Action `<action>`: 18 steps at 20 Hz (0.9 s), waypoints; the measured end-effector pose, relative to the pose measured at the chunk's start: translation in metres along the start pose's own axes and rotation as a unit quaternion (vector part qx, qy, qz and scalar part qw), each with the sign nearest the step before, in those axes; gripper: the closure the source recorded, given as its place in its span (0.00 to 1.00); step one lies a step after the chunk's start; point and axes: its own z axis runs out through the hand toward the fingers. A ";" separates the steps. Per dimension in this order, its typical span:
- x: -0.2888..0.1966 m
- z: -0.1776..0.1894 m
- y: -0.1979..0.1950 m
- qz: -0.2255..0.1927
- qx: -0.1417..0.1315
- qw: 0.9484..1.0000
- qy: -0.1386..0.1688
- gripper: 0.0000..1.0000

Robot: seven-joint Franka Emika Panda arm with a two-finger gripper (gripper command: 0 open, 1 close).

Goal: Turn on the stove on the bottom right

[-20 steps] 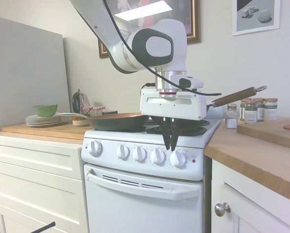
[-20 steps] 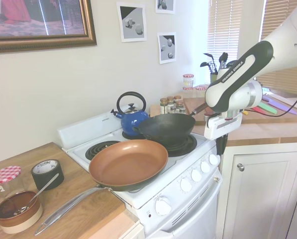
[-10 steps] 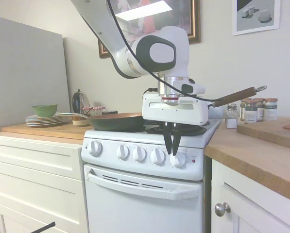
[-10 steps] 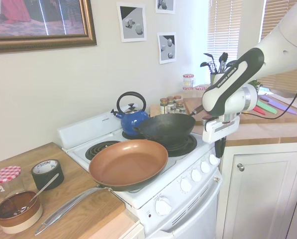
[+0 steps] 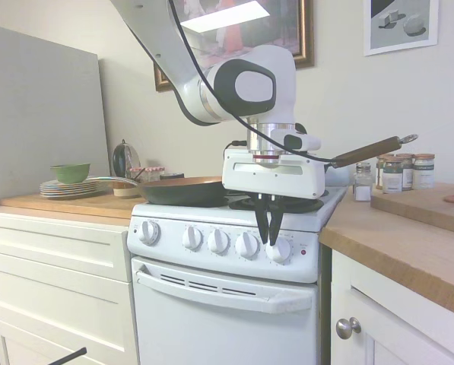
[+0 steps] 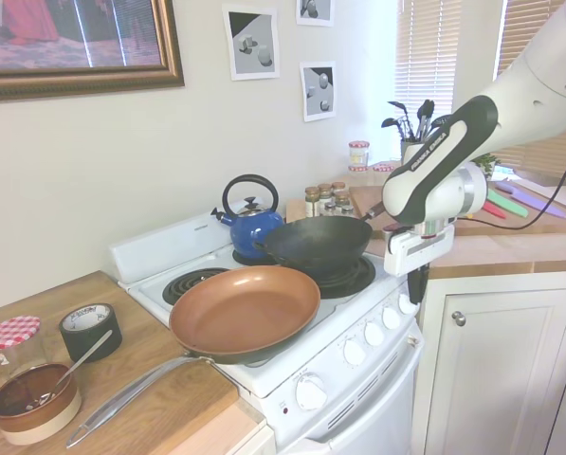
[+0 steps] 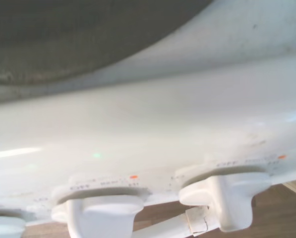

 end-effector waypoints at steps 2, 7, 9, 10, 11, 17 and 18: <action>0.002 -0.002 0.001 0.003 0.001 1.000 0.001 1.00; 0.009 -0.006 0.010 0.013 0.003 1.000 0.005 1.00; 0.011 -0.007 0.012 0.015 0.003 1.000 0.007 1.00; 0.012 -0.008 0.012 0.015 0.003 1.000 0.008 1.00; 0.013 -0.008 0.011 0.015 0.003 1.000 0.009 1.00; 0.022 0.005 0.004 0.014 -0.004 1.000 0.004 1.00; 0.022 0.006 0.002 0.013 -0.004 1.000 0.003 1.00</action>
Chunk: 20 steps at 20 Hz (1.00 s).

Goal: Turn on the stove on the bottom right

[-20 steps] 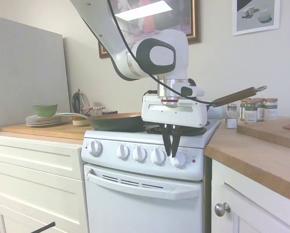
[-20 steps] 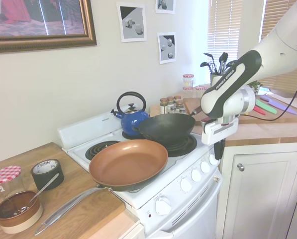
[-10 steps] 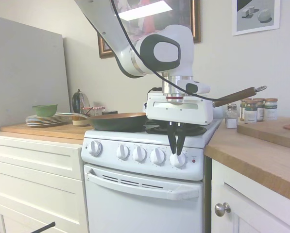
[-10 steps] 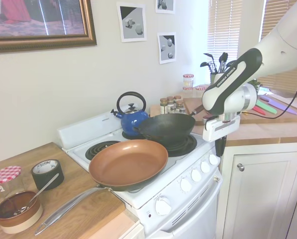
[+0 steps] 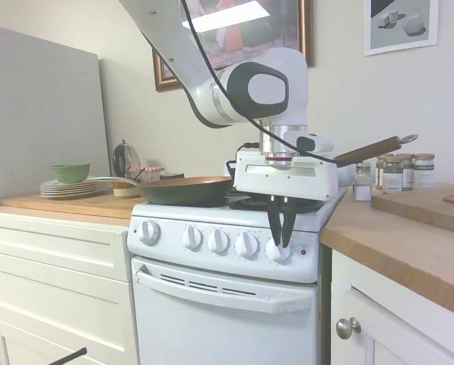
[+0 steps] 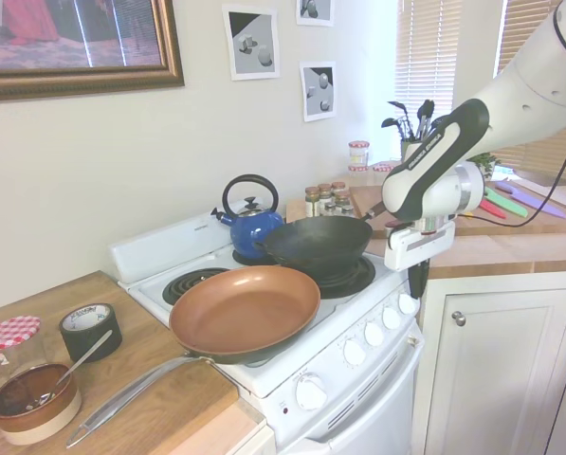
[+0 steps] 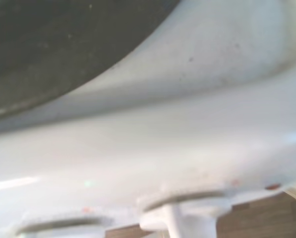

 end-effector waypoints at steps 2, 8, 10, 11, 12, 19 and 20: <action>0.000 0.000 -0.004 -0.002 0.000 1.000 0.001 1.00; -0.001 -0.005 -0.011 -0.003 0.001 1.000 0.006 1.00; -0.002 -0.005 -0.013 -0.003 0.001 1.000 0.006 1.00; -0.003 -0.005 -0.013 -0.003 0.000 1.000 0.006 1.00; -0.003 -0.005 -0.015 -0.003 0.001 1.000 0.006 1.00; -0.016 -0.001 -0.029 -0.006 -0.002 1.000 -0.002 1.00; -0.016 -0.001 -0.029 -0.006 -0.002 1.000 -0.002 1.00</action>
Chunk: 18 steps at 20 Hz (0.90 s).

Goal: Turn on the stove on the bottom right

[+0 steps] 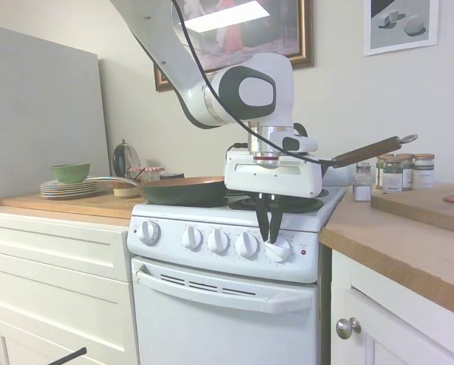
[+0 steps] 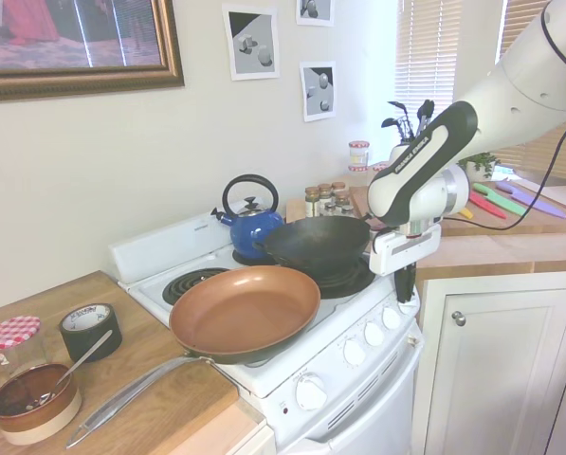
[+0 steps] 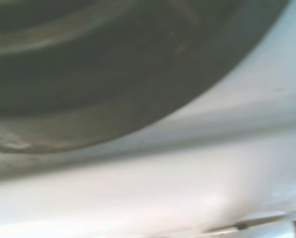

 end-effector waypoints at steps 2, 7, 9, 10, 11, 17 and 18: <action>0.000 0.000 0.000 0.000 0.000 1.000 0.000 1.00; -0.003 0.006 0.001 0.002 -0.002 1.000 -0.004 1.00; -0.005 0.012 0.000 0.002 -0.005 1.000 -0.007 1.00; -0.006 0.014 0.000 0.002 -0.006 1.000 -0.008 1.00; -0.007 0.015 0.000 0.003 -0.006 1.000 -0.008 1.00; -0.009 0.022 0.002 0.012 -0.010 1.000 0.001 1.00; -0.010 0.024 0.002 0.014 -0.012 1.000 0.003 1.00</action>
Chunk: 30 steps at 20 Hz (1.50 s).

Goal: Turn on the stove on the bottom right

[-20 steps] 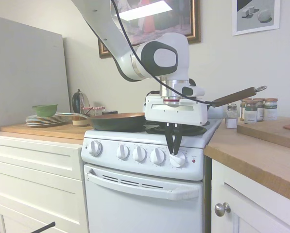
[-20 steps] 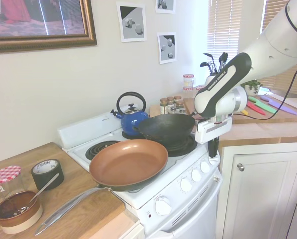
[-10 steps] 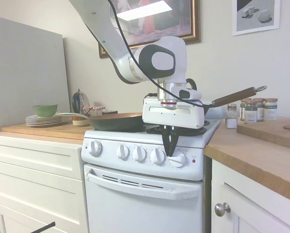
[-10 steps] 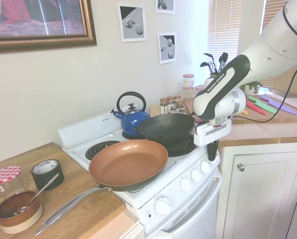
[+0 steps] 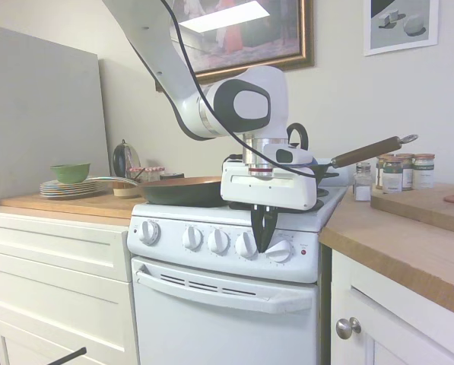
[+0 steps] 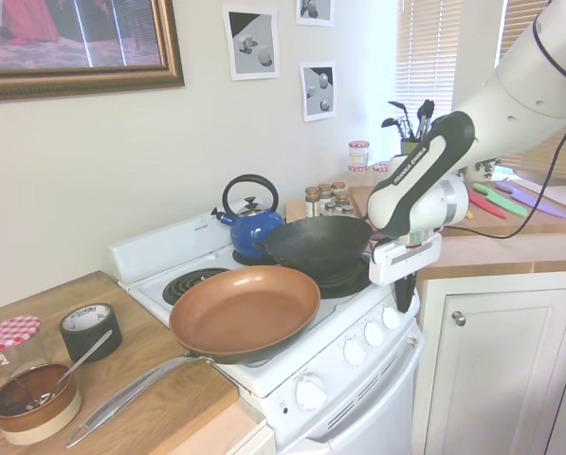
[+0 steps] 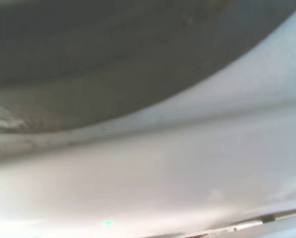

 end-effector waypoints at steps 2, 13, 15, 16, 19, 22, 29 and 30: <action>0.000 0.005 0.000 0.001 -0.007 1.000 0.004 1.00; -0.008 0.018 -0.003 0.002 -0.026 0.999 0.025 1.00; -0.012 0.018 -0.004 -0.003 -0.025 0.999 0.028 1.00; -0.015 0.016 -0.006 -0.006 -0.024 0.999 0.030 1.00; -0.030 0.007 -0.007 -0.011 -0.019 0.999 0.034 1.00; -0.046 -0.006 -0.002 -0.010 -0.014 0.999 0.044 1.00; -0.088 -0.028 0.005 -0.024 0.008 0.999 0.044 1.00; -0.094 -0.031 0.005 -0.024 0.012 0.999 0.042 0.00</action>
